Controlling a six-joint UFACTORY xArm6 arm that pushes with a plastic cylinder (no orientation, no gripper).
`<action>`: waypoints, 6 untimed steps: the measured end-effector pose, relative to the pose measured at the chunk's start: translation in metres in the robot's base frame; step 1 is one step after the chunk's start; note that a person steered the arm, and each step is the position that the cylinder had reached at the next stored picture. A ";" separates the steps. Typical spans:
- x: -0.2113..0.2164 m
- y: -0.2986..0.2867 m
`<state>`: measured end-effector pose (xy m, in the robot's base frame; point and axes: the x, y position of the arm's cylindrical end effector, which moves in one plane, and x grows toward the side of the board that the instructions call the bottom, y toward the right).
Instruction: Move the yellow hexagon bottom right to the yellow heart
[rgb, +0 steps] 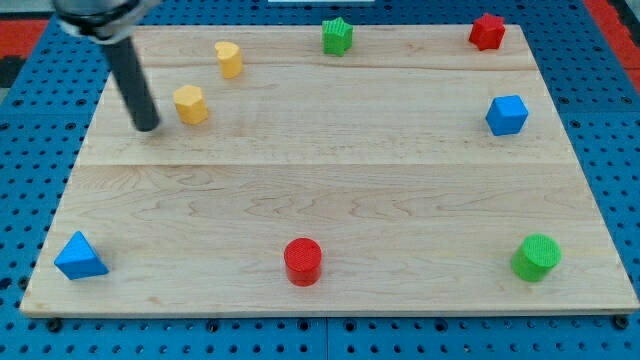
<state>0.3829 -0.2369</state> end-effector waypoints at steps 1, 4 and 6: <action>-0.013 -0.014; -0.026 0.104; -0.029 0.159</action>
<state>0.3535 -0.0776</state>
